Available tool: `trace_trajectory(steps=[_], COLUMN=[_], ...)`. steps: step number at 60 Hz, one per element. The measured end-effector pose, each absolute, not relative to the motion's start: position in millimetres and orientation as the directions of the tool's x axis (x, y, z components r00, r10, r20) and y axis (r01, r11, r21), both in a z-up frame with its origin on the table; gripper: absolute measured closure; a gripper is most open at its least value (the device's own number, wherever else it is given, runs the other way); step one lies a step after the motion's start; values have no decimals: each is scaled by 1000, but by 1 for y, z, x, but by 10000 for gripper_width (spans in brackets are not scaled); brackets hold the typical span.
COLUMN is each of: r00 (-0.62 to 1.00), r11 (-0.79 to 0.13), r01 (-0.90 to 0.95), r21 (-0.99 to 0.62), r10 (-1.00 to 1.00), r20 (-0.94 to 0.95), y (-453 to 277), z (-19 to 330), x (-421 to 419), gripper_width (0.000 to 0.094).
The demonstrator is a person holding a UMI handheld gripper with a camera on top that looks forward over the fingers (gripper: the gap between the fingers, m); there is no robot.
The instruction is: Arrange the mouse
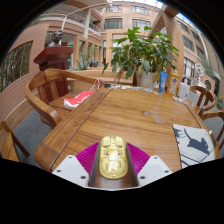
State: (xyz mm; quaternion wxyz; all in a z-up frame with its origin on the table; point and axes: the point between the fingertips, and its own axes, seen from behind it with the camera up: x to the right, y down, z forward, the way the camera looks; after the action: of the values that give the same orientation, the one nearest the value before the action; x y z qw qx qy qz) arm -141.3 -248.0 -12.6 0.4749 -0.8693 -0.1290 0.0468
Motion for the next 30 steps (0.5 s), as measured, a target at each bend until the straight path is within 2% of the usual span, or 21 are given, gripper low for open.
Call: trace_trajectory(steps=[15,18,24,30], r00=[975,975,969,956], r11=[-533,-529,-434,-315], r01=[129,127,101,0], r21=[-836,-839,-895,-949], r10=[222,220,248,279], r20=[9,9,-12,-93], y=[-245,-241,-232,-224], z=[-9,2,69,166], x=[-141,-139,-137,-126], gripper_width=[590,589,589,590])
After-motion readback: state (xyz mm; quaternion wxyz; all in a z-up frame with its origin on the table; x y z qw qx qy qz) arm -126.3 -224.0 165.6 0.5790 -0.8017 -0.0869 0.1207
